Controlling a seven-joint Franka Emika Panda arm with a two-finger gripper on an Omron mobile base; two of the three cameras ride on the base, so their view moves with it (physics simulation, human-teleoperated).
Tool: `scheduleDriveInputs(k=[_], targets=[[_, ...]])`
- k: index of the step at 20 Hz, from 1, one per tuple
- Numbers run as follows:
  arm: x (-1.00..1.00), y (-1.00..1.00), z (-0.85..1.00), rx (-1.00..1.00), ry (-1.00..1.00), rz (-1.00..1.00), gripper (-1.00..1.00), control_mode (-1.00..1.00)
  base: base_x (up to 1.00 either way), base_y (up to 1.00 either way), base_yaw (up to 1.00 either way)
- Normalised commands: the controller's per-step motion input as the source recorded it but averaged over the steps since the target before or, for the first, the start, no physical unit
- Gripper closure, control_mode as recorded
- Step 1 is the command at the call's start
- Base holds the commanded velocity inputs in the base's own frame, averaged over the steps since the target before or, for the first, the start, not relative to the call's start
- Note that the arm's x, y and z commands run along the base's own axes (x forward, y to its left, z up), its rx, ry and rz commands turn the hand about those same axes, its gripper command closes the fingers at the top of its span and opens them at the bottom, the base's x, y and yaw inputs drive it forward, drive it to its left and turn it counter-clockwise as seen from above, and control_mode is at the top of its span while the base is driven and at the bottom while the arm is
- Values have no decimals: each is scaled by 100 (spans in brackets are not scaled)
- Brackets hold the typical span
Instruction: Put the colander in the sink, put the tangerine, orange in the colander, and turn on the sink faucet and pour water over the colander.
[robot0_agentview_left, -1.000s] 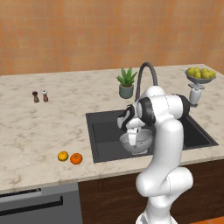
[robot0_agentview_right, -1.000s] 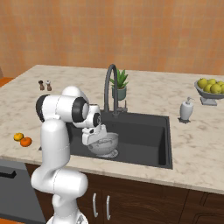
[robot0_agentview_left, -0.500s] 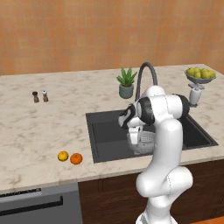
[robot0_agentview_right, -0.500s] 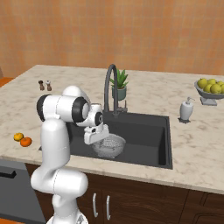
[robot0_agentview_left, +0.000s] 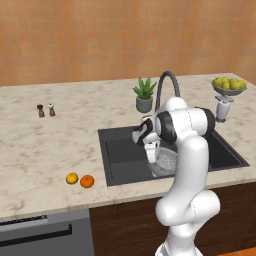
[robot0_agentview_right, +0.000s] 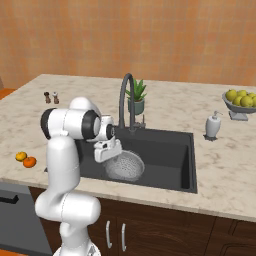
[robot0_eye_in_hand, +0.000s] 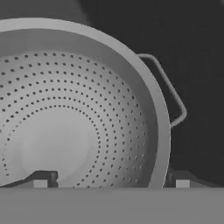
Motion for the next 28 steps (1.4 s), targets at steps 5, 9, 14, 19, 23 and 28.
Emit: scheduleDriveInputs(k=[5,9,14,19,23,28], targets=[[-2,61,30,-22,0,-16,-100,-100,0,0,0],[-19,56,37,-13,0,-19,-100,-100,0,0,0],[-45,47,53,0,-10,-18,-100,-100,0,0,0],[-60,47,58,0,-20,-3,-100,-100,0,0,0],[-62,65,47,0,-33,0,-100,-100,0,0,0],[-52,59,51,0,-39,-10,-100,-100,0,0,0]])
